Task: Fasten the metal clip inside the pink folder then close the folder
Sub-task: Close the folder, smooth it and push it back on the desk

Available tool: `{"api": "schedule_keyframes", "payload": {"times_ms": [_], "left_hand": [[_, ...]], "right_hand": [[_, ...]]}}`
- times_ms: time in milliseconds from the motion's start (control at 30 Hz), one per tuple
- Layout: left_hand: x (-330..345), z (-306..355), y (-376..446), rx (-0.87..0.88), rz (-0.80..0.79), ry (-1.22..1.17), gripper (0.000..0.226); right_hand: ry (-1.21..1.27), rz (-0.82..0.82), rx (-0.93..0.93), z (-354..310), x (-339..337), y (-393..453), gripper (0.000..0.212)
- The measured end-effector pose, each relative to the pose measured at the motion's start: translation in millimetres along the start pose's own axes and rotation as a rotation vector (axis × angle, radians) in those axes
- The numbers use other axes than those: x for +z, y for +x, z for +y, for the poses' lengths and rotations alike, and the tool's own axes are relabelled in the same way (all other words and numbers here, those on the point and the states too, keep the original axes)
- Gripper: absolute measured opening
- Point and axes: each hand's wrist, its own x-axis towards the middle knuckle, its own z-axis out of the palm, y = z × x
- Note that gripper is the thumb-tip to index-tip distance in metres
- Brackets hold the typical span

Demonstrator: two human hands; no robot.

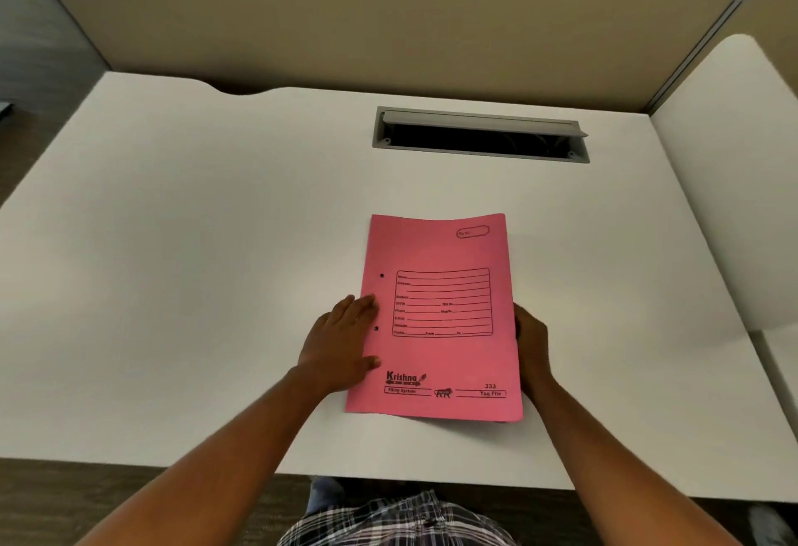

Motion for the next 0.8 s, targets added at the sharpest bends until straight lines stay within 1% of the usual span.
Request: {"api": "schedule_keyframes", "payload": {"times_ms": [33,67,167,200,267,333,400,467,533,600,667,733,800], "left_hand": [[0,1,2,0.010,-0.001,0.007,0.100],[1,2,3,0.020,-0.009,0.012,0.101],[3,5,5,0.048,-0.043,0.000,0.102],[3,6,5,0.051,-0.046,-0.009,0.102],[4,5,4,0.056,-0.036,-0.006,0.101],[6,3,3,0.067,-0.031,0.007,0.099],[11,3,2,0.085,-0.038,0.012,0.096],[17,2,-2,0.096,-0.038,0.024,0.092],[24,-1,-6,0.104,-0.018,0.056,0.086],[29,-5,-11,0.106,0.012,0.101,0.078],[33,-8,-15,0.090,0.033,0.111,0.074],[36,-9,-18,0.081,0.038,0.148,0.072],[41,-7,-19,0.074,0.031,0.193,0.072]], "right_hand": [[0.007,0.057,-0.033,-5,-1,2,0.029],[0.079,0.123,-0.038,-8,-2,6,0.022],[0.270,0.272,0.007,-18,-4,14,0.028],[0.244,0.310,0.006,-20,-4,16,0.029],[0.033,0.393,-0.059,-24,-2,18,0.027],[-0.184,0.408,-0.158,-27,5,14,0.026],[-0.387,0.326,-0.270,-25,15,5,0.029],[-0.533,0.190,-0.382,-20,30,-8,0.031],[-0.646,0.007,-0.457,-12,51,-22,0.039],[-0.814,-0.199,-0.526,-4,74,-36,0.053],[-0.939,-0.363,-0.606,2,97,-45,0.062],[-0.971,-0.434,-0.639,2,118,-49,0.066],[-0.936,-0.429,-0.635,-1,130,-50,0.072]]}}
